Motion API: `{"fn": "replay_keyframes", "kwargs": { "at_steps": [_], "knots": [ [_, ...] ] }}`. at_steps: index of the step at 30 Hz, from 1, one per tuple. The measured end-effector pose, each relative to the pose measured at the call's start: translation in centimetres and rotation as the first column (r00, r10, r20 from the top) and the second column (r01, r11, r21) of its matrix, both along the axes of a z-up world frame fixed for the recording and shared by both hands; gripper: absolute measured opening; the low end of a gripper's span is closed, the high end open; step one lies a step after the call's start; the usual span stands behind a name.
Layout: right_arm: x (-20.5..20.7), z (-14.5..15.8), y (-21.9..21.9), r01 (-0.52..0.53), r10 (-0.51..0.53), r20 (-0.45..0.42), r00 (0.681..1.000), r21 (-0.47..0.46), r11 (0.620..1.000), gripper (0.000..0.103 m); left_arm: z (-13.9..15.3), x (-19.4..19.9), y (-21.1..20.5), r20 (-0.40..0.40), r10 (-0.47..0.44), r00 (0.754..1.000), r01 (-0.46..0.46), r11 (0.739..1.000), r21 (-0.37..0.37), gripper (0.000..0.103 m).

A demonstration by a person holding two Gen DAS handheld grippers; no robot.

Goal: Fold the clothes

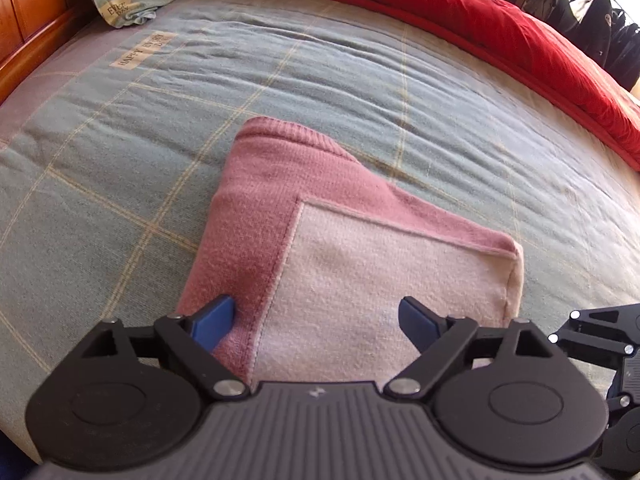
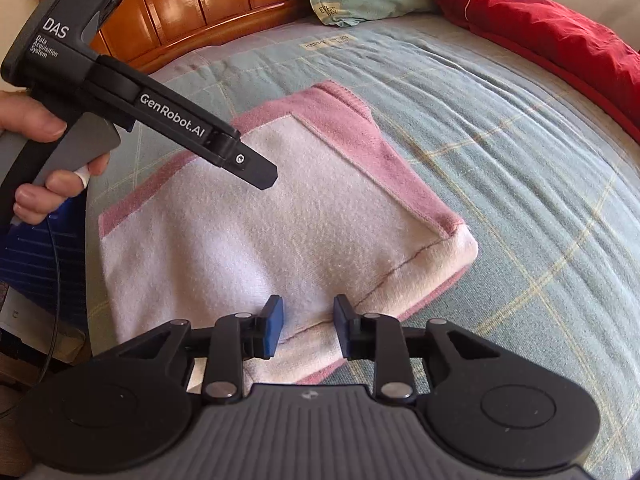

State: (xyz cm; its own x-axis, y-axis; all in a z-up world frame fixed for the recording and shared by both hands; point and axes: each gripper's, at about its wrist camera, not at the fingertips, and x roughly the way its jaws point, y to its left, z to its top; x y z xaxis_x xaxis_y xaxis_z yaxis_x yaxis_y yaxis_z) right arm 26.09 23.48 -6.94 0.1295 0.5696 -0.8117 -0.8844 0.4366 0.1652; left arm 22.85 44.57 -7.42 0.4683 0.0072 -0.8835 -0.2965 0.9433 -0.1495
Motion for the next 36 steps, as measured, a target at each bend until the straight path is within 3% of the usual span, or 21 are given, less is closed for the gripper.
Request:
{"fn": "replay_keyframes", "kwargs": {
  "at_steps": [6,12,22,28,30,32,33,36],
  "knots": [
    [-0.2,0.6,-0.5,0.042,-0.041,-0.026,0.999,0.033,0.999,0.042,0.2,0.1,-2.7,-0.021,-0.046,0.999,0.048,0.989,0.142,0.095],
    [-0.9,2.4,-2.1,0.069,-0.068,-0.032,0.997,0.032,0.997,0.052,2.9,-2.0,-4.3,0.031,-0.018,0.999,0.012,0.984,0.177,0.095],
    [-4.1,4.4,-5.6,0.08,-0.08,-0.002,0.997,0.003,0.997,0.062,8.8,-7.6,-8.6,0.18,0.016,0.984,-0.059,0.97,0.236,0.096],
    [-6.3,6.6,-8.8,0.1,-0.1,0.016,0.995,0.005,0.995,0.072,11.7,-12.6,-12.7,0.319,0.071,0.945,-0.182,0.925,0.333,0.1],
    [-7.1,7.5,-9.9,0.113,-0.113,0.022,0.993,0.001,0.994,0.074,12.5,-14.6,-14.0,0.401,0.103,0.91,-0.25,0.908,0.335,0.101],
    [-8.0,8.3,-11.0,0.128,-0.127,0.029,0.991,-0.004,0.992,0.083,13.0,-16.3,-15.1,0.465,0.128,0.876,-0.308,0.89,0.335,0.102],
    [-8.6,8.8,-11.6,0.135,-0.135,0.042,0.99,-0.003,0.991,0.084,13.3,-17.1,-15.7,0.482,0.133,0.866,-0.321,0.887,0.331,0.102],
    [-10.3,10.0,-13.5,0.137,-0.137,0.081,0.987,0.005,0.991,0.088,13.8,-18.9,-17.0,0.478,0.142,0.867,-0.313,0.901,0.3,0.102]
  ]
}}
